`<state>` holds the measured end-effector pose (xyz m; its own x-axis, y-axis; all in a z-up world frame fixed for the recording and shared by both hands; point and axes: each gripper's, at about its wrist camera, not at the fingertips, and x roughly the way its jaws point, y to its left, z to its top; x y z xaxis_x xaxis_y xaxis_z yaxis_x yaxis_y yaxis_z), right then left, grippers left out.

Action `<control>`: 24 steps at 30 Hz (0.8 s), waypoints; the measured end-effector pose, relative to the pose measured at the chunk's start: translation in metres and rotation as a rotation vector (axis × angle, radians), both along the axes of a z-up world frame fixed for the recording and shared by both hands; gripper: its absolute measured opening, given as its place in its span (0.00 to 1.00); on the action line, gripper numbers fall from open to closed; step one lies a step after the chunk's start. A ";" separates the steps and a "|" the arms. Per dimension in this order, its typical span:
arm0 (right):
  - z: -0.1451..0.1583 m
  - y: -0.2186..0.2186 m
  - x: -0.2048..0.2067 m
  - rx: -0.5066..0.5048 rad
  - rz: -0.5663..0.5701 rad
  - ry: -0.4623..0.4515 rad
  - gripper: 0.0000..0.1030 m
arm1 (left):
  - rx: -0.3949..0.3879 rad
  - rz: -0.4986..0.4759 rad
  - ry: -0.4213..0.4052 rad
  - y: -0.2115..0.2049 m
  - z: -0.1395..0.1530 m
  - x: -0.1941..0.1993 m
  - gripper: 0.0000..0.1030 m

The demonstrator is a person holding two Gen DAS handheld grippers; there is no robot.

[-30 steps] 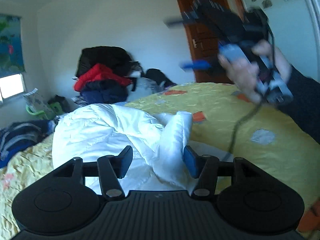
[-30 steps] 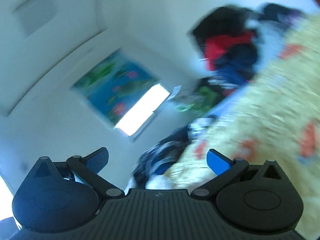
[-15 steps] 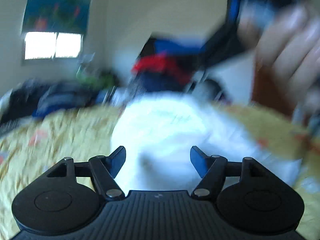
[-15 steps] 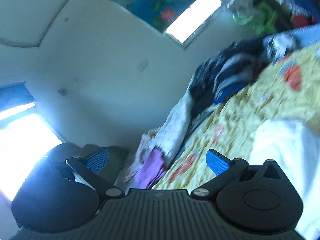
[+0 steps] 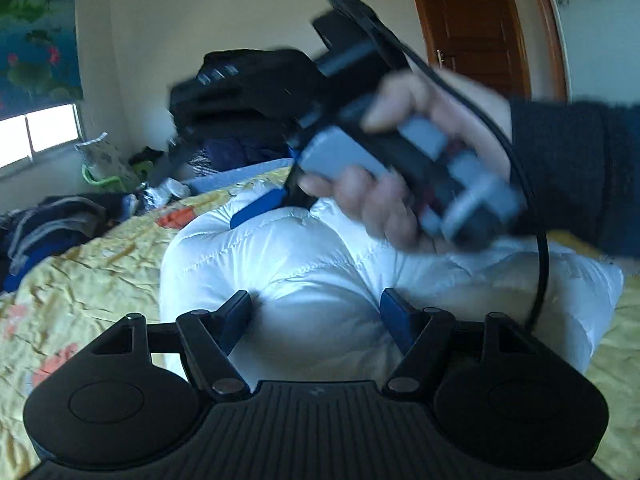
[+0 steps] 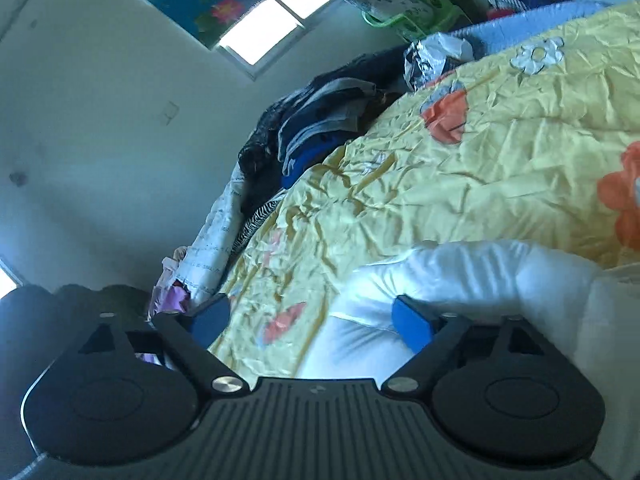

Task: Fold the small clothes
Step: 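Open the left tool and press the folded jacket with the right tool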

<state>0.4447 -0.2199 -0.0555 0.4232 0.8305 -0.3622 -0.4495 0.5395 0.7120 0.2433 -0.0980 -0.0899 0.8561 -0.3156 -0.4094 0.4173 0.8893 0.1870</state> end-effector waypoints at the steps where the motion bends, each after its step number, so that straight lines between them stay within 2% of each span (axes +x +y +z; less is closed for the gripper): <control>1: -0.006 -0.003 0.000 0.005 0.000 -0.014 0.82 | -0.004 -0.007 0.003 0.004 0.000 0.000 0.69; 5: -0.019 -0.010 0.000 -0.025 -0.011 -0.090 0.79 | -0.030 -0.031 0.009 0.006 -0.005 0.007 0.69; 10: -0.052 -0.027 0.015 0.091 -0.054 -0.016 0.66 | -0.059 -0.049 0.029 0.006 -0.010 0.012 0.69; 14: -0.065 -0.033 0.020 0.125 -0.047 0.018 0.64 | -0.068 -0.052 0.047 0.003 -0.013 0.011 0.70; 20: -0.072 -0.034 0.025 0.149 -0.041 0.040 0.64 | -0.115 -0.058 0.085 0.011 -0.018 0.026 0.71; 24: -0.075 -0.035 0.027 0.161 -0.041 0.053 0.64 | -0.119 -0.052 0.092 0.010 -0.020 0.029 0.72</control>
